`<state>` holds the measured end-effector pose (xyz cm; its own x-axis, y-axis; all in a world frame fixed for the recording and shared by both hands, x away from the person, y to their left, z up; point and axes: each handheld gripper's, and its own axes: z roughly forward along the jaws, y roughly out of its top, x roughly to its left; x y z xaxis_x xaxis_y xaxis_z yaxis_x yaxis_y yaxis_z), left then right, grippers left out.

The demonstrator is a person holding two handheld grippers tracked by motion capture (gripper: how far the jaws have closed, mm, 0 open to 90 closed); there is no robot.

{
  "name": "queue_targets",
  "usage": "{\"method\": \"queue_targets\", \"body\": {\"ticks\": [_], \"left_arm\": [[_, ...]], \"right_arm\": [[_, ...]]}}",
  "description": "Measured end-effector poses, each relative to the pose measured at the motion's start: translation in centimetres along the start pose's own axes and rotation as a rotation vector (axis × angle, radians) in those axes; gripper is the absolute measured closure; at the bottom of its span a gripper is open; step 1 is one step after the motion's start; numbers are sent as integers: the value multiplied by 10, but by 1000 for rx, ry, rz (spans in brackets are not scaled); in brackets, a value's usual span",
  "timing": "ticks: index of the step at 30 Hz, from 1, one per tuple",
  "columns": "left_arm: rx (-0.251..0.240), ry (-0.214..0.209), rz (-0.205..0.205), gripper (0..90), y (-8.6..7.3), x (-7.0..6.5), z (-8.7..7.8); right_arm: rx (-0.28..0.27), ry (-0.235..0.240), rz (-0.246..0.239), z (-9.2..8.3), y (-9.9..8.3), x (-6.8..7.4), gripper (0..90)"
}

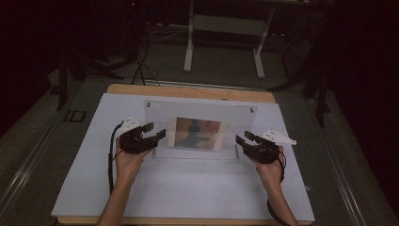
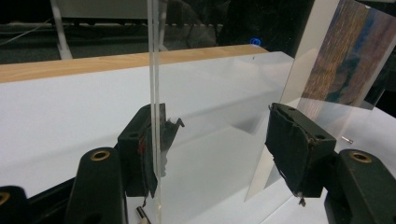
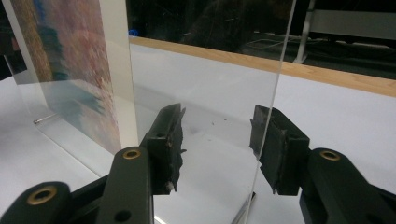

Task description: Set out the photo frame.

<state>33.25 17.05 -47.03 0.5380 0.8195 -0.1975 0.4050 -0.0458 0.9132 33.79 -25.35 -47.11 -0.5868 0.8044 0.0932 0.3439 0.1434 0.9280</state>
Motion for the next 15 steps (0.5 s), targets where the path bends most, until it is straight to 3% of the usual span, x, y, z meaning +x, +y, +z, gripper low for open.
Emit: {"method": "queue_targets", "body": {"ticks": [15], "left_arm": [[11,2,-16,363,0,2,-2]], "right_arm": [[6,20,-8,-2,-1,1,536]]}}
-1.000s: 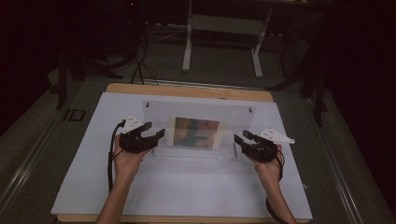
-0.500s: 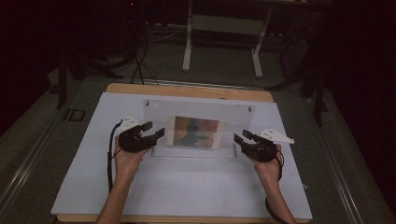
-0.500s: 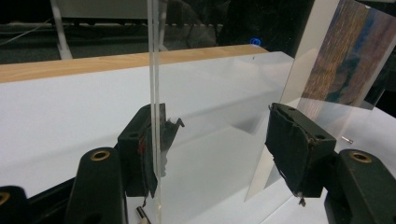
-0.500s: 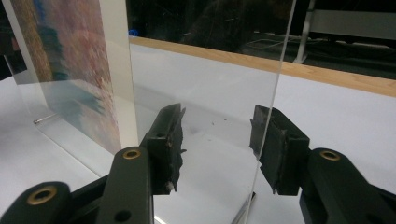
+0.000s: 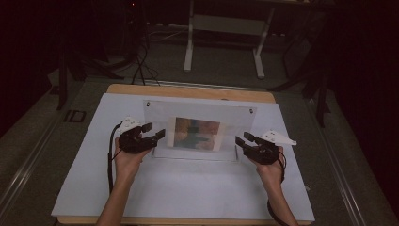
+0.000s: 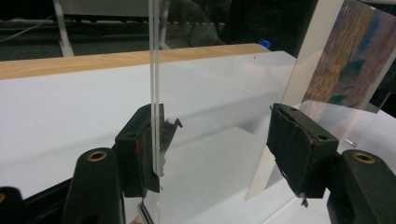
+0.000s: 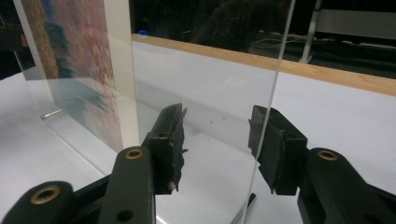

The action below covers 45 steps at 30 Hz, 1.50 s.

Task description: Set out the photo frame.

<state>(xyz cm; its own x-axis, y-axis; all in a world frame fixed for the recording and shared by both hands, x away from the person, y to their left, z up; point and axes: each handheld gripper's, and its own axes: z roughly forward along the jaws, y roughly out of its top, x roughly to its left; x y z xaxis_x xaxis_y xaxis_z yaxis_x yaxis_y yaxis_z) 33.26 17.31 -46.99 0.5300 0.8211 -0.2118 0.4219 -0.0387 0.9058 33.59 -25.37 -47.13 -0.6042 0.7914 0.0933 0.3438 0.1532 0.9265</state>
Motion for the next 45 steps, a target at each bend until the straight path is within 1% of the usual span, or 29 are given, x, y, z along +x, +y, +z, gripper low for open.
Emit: {"method": "queue_targets", "body": {"ticks": [3,5,6,7,8,11,14,17,21,22,25,31,32,33,34,35,36,41,42,43,44,45], "left_arm": [[9,3,2,360,0,0,-1],[14,4,5,352,0,0,-1],[17,5,18,343,0,1,-3],[17,5,18,328,0,1,-3],[21,8,24,322,0,1,-4],[22,10,21,322,1,2,-5],[15,11,20,320,3,2,-8],[13,11,23,319,4,1,-10],[-2,12,20,313,6,1,-15],[-8,14,22,311,7,2,-18],[-12,16,19,304,7,2,-21],[-22,14,8,302,9,6,-28],[-28,23,16,301,9,7,-32],[-28,23,16,300,9,7,-32],[-38,38,24,301,10,7,-34],[-56,36,23,301,11,9,-39],[-59,34,18,301,12,10,-42],[-52,42,13,294,13,16,-50],[-52,48,9,294,13,18,-52],[-59,65,12,295,13,19,-54],[-57,95,19,295,13,22,-58],[-57,95,19,295,13,22,-58]], "right_arm": [[1,4,1,0,0,0,529],[11,5,-12,0,-1,-1,509],[12,17,-15,-1,-1,-1,494],[15,29,-17,-1,0,-2,488],[19,28,-25,-2,1,-2,483],[25,29,-31,-4,2,-3,473],[26,17,-28,-6,3,-4,468],[16,16,-26,-8,4,-5,462],[10,13,-22,-11,6,-6,448],[13,20,-25,-13,7,-8,413],[31,16,-51,-14,8,-7,395],[30,28,-47,-16,9,-8,380],[30,30,-48,-18,10,-10,372],[30,30,-48,-18,10,-10,372],[45,38,-53,-20,11,-12,361],[51,44,-55,-21,11,-13,359],[59,50,-54,-22,11,-14,356],[77,61,-46,-28,12,-21,355],[79,63,-43,-29,12,-23,356],[83,64,-35,-32,12,-27,356],[87,64,-33,-32,11,-29,356],[91,65,-30,-33,11,-31,356]]}}
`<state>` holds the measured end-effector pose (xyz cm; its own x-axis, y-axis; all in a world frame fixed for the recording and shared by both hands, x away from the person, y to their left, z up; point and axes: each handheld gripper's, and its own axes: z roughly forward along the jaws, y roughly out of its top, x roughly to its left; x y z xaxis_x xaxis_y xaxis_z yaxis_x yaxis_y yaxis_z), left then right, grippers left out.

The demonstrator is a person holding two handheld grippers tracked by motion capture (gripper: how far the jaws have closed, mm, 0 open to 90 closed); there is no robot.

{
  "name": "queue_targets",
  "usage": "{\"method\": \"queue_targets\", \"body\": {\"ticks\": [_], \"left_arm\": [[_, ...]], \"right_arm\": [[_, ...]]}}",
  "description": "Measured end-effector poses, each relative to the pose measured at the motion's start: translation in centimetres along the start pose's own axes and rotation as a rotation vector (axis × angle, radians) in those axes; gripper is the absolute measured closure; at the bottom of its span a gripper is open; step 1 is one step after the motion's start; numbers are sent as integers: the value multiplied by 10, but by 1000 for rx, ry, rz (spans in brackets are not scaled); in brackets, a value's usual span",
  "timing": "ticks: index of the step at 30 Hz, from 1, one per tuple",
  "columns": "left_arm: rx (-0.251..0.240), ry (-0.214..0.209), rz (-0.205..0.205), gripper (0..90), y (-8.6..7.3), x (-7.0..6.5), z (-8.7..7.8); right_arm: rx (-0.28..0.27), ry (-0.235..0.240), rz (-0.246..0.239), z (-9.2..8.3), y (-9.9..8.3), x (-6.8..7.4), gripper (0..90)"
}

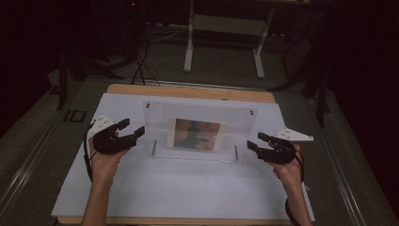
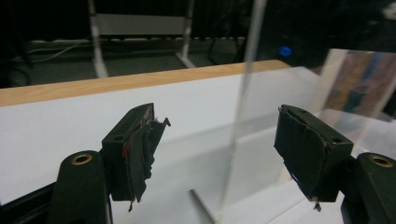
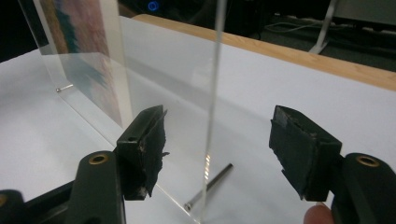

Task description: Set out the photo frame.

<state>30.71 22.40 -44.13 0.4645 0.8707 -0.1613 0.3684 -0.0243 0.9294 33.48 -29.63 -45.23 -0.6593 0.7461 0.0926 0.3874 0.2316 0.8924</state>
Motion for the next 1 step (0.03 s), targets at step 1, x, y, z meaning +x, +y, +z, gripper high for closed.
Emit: {"method": "queue_targets", "body": {"ticks": [1], "left_arm": [[8,12,1,295,0,2,-2]], "right_arm": [[0,0,0,0,0,0,356]]}}
